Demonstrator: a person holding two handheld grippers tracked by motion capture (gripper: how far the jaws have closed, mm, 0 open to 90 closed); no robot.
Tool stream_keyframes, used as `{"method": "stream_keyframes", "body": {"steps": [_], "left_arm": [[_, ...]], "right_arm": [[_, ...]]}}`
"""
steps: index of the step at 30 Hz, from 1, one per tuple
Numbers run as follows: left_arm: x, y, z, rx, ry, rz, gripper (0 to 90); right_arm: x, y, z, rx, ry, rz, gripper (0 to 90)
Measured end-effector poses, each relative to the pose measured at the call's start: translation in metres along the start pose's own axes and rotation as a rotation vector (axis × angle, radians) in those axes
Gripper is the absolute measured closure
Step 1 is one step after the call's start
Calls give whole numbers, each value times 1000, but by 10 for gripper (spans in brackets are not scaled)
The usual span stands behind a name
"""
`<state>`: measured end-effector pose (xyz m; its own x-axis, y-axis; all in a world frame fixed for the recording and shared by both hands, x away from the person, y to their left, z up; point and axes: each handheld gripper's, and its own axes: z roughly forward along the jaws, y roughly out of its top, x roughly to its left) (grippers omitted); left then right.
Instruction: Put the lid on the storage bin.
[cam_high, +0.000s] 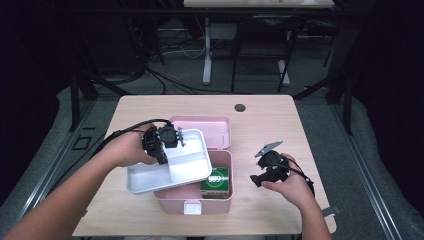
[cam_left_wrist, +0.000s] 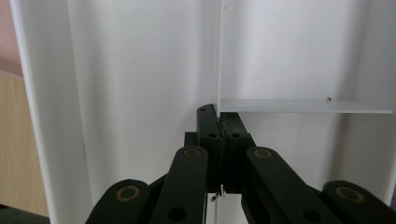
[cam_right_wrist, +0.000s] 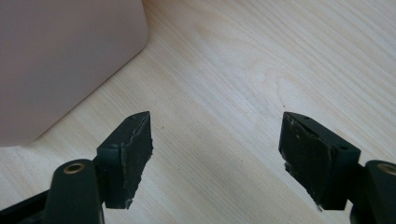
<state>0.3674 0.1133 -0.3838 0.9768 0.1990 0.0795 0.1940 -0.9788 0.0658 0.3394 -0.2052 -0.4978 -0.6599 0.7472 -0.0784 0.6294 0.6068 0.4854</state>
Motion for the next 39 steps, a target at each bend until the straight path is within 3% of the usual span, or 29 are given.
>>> {"method": "stream_keyframes", "body": {"steps": [5, 11, 21, 37, 39], "left_arm": [[-6, 16, 1, -17, -5, 64, 891], [-13, 33, 8, -28, -30, 105, 892], [-19, 45, 21, -33, -38, 162, 892], [-26, 55, 40, -10, -50, 202, 890], [-26, 56, 42, -8, -48, 202, 890]], "right_arm": [[-1, -1, 0, -2, 0, 3, 257], [-1, -1, 0, 0, 3, 4, 257], [-1, -1, 2, -15, 4, 9, 257], [-2, -1, 3, 4, 9, 5, 257], [-2, -2, 5, -17, 7, 9, 257]]}}
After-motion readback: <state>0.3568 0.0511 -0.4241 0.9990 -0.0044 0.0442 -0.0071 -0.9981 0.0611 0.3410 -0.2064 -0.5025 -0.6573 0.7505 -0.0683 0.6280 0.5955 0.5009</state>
